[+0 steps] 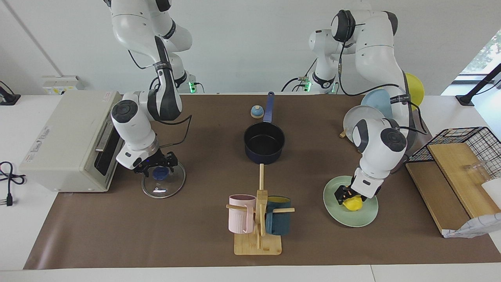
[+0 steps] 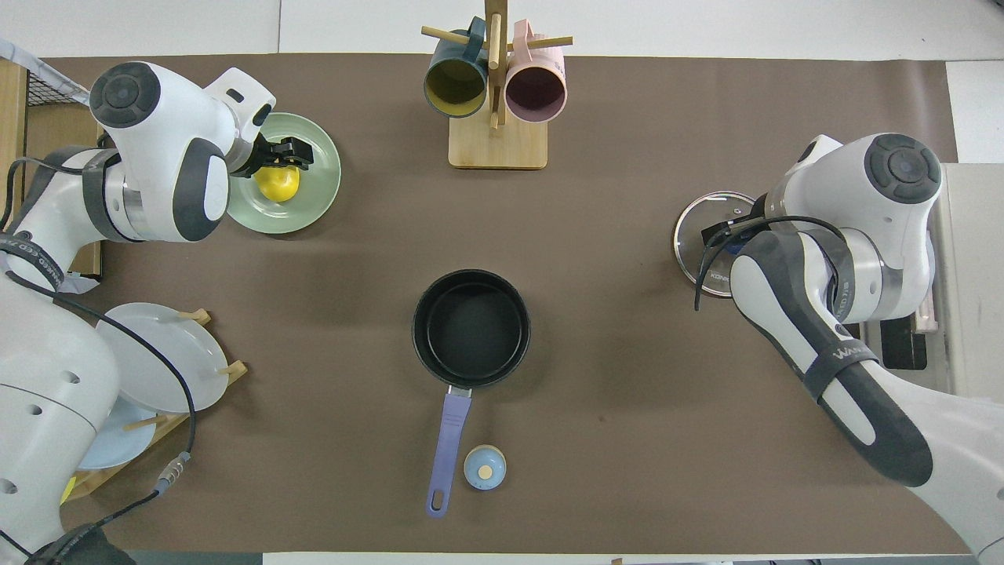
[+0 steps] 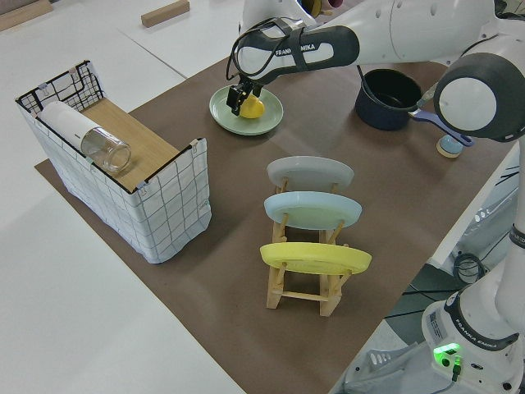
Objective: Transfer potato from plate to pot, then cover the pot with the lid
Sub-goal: 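Grasp the yellow potato with the left gripper while the right gripper grasps the lid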
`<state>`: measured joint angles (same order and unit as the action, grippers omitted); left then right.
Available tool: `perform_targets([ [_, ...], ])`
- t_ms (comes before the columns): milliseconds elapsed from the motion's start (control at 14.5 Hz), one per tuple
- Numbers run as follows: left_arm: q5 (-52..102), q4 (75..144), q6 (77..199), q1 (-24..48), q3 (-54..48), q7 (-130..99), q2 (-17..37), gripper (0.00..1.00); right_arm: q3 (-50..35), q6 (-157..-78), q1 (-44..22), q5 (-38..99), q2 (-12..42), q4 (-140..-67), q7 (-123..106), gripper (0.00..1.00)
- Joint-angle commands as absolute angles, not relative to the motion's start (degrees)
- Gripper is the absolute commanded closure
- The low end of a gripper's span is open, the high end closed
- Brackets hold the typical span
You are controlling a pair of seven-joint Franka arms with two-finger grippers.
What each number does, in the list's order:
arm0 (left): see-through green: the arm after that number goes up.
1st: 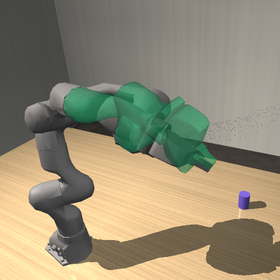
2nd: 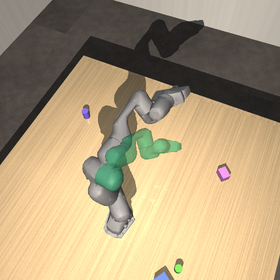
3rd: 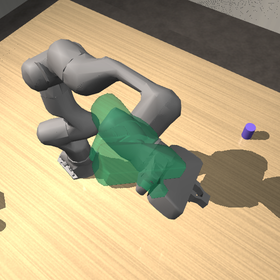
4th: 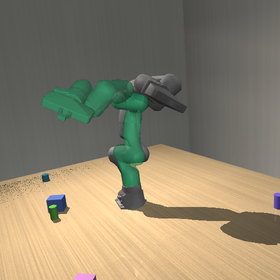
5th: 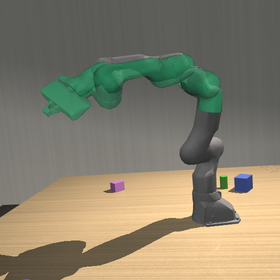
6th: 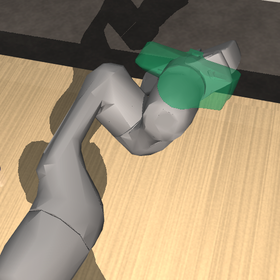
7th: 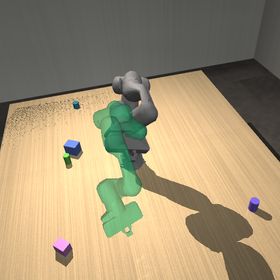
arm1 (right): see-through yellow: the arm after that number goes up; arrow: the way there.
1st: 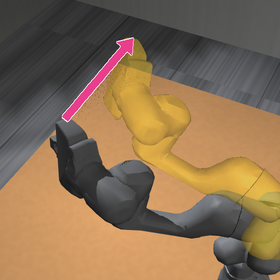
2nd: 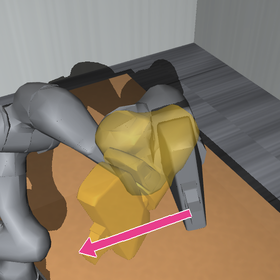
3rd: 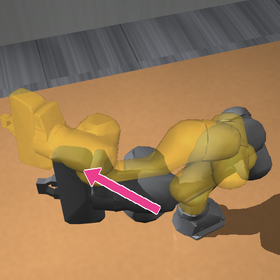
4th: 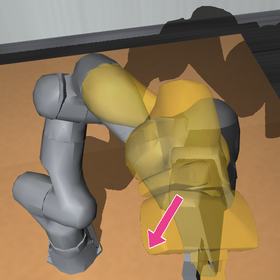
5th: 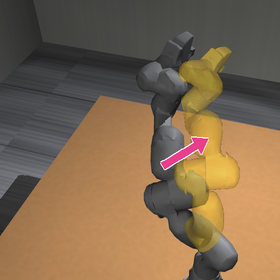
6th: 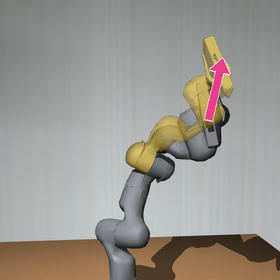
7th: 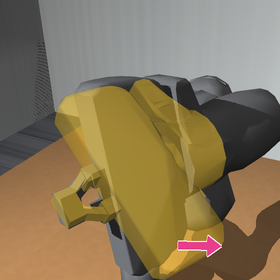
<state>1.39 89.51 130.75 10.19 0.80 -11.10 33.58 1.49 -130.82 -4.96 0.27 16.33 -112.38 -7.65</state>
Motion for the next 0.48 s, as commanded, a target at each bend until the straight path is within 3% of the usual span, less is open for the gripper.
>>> perform_targets([
  [0, -0.96, 91.05, 131.49, 10.72, 1.41, -12.22, 32.70, 0.10, 1.32, -131.31, -4.66, 1.14, 16.70, -112.32, -8.26, 0.04],
  [69, -1.23, 90.97, 131.22, 10.64, 1.41, -12.13, 32.61, 0.29, 1.32, -131.40, -4.75, 1.14, 16.87, -112.32, -8.26, 0.04],
  [207, -1.41, 90.53, 130.08, 10.46, 1.41, -12.22, 32.61, 0.94, 1.32, -131.48, -4.66, 1.14, 17.14, -112.32, -8.26, 0.04],
  [276, -1.32, 90.44, 130.34, 10.63, 1.32, -12.56, 32.61, 1.00, 1.32, -131.48, -4.66, 1.14, 17.49, -112.32, -8.26, 0.04],
  [415, -0.97, 89.22, 129.56, 10.72, 1.23, -15.28, 31.91, 1.00, 1.32, -131.57, -4.66, 1.14, 17.84, -112.32, -8.26, 0.04],
])
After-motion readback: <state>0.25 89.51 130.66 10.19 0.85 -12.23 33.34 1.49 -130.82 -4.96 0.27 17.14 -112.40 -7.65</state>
